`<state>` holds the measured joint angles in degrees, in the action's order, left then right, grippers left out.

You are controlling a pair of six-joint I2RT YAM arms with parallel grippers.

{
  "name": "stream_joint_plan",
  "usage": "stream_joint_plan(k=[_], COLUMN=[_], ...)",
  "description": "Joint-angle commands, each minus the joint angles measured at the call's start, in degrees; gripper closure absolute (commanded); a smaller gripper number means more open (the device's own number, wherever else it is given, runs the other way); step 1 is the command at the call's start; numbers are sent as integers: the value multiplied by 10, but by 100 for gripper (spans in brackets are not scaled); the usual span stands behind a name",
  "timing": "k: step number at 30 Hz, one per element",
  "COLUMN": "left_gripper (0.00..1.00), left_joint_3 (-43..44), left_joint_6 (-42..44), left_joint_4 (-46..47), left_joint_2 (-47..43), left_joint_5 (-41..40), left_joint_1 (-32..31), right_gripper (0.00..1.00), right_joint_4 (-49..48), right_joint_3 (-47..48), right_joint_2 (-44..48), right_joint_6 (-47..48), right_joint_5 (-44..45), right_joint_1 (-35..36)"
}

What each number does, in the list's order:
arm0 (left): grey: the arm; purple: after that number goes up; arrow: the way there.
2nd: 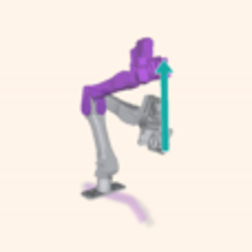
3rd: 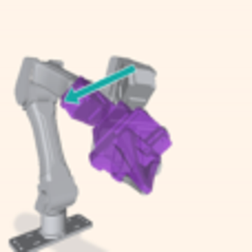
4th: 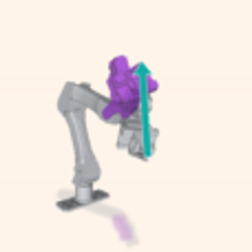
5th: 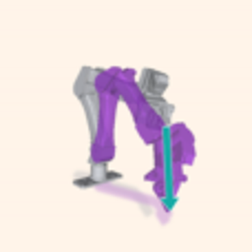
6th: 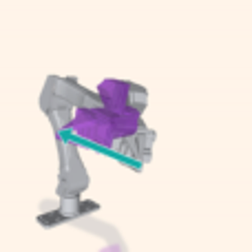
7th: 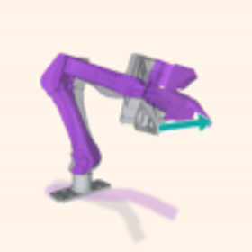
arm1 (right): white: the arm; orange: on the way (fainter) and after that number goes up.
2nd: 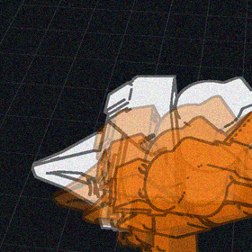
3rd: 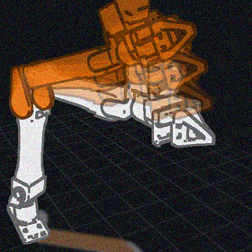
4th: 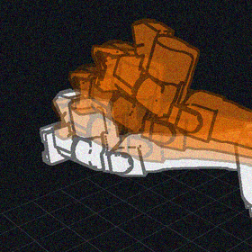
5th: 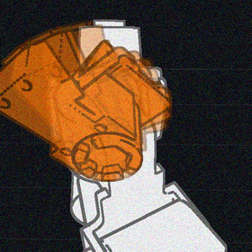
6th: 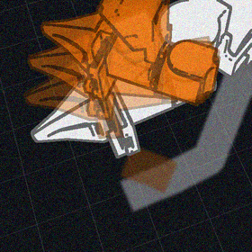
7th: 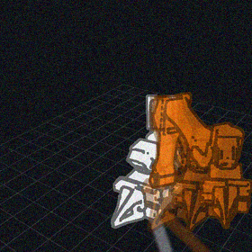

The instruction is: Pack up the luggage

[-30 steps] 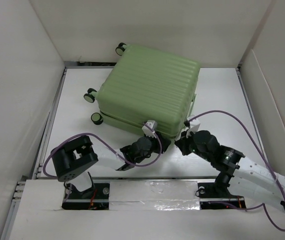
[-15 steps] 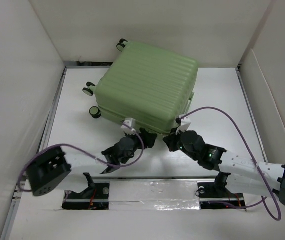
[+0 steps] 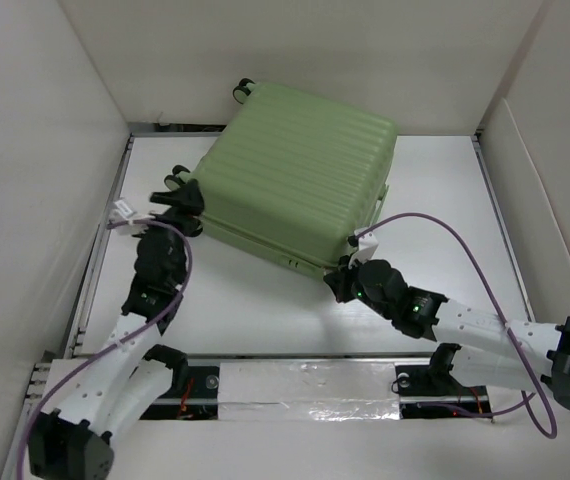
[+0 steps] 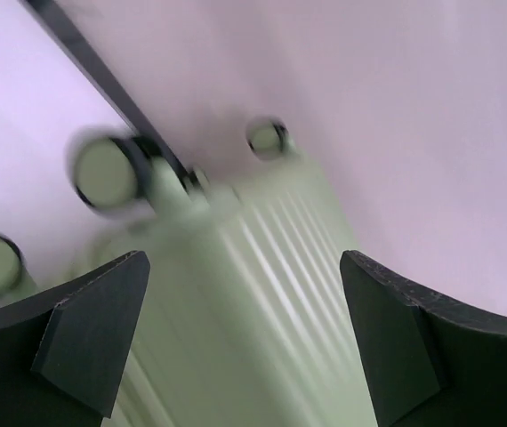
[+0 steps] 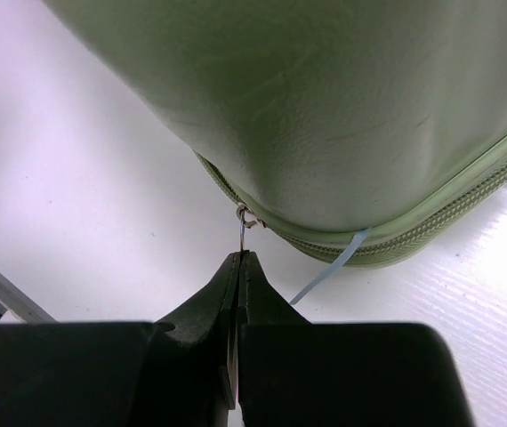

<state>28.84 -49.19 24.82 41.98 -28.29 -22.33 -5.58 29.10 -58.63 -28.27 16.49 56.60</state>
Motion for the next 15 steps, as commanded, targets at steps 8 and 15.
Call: stream_joint_plan(k=[8, 15], left_gripper=[7, 4], left_joint_3=[82, 141], left_joint_6=[-174, -182], left_joint_4=[53, 115], left_joint_2=[222, 310], left_joint_5=[356, 417], left_joint_1=[325, 331], right_gripper=[100, 100], right_joint_4=[-50, -58], right_joint_3=[21, 10], right_joint_2=[1, 2], right_joint_6=[16, 14], right_joint_5=[-42, -58], right_joint_1=[-5, -5])
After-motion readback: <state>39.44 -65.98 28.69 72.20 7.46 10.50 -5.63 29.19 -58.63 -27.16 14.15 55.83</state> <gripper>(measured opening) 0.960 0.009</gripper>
